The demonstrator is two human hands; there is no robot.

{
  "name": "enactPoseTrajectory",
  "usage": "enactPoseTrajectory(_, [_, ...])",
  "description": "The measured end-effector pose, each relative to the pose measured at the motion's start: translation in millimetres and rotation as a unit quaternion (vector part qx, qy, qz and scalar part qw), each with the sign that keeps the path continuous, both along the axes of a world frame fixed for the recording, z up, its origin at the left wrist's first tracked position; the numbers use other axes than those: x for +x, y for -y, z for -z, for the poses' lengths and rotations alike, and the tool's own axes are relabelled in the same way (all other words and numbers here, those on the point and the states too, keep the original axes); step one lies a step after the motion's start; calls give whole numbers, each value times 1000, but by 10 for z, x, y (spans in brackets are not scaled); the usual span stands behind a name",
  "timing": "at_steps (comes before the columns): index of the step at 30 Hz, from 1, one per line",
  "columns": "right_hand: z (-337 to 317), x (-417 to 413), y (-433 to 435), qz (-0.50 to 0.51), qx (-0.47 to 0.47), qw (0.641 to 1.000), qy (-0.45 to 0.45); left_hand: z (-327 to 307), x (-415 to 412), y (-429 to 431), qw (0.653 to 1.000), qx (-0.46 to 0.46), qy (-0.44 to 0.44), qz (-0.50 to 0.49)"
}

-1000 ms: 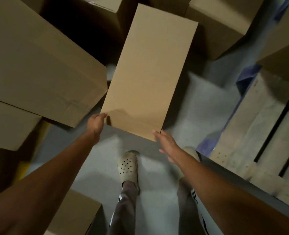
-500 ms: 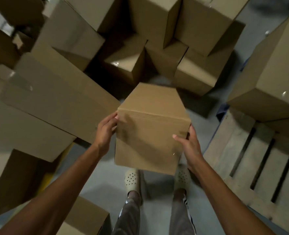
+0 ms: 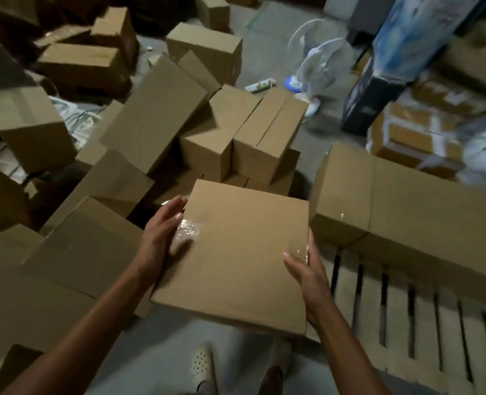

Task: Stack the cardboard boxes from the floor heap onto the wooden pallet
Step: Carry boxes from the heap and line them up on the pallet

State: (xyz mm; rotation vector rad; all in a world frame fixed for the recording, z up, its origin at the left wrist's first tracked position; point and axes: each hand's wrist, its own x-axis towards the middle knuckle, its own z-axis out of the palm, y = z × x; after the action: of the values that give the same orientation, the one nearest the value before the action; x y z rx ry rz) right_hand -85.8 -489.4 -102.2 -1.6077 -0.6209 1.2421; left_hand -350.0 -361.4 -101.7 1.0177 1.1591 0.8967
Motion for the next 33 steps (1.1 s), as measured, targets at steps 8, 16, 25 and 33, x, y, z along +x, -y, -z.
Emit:
enactPoseTrajectory(8, [-843,602,636,54,51,997,2,-806,709,440,981,-129,23,140])
enactPoseTrajectory(16, [-1095,1655,2066,168,121,978,-5,-1309,2124,1085,982,-22,9,185])
enactPoseTrajectory(25, [-1436,2953,3995,211,198,956,-52,-1921,4303,2396,951,105,80,280])
enactPoseTrajectory(33, [-1857,3946,5053,216,204,952,73,-1913,5797,3183,950,-16,93,299])
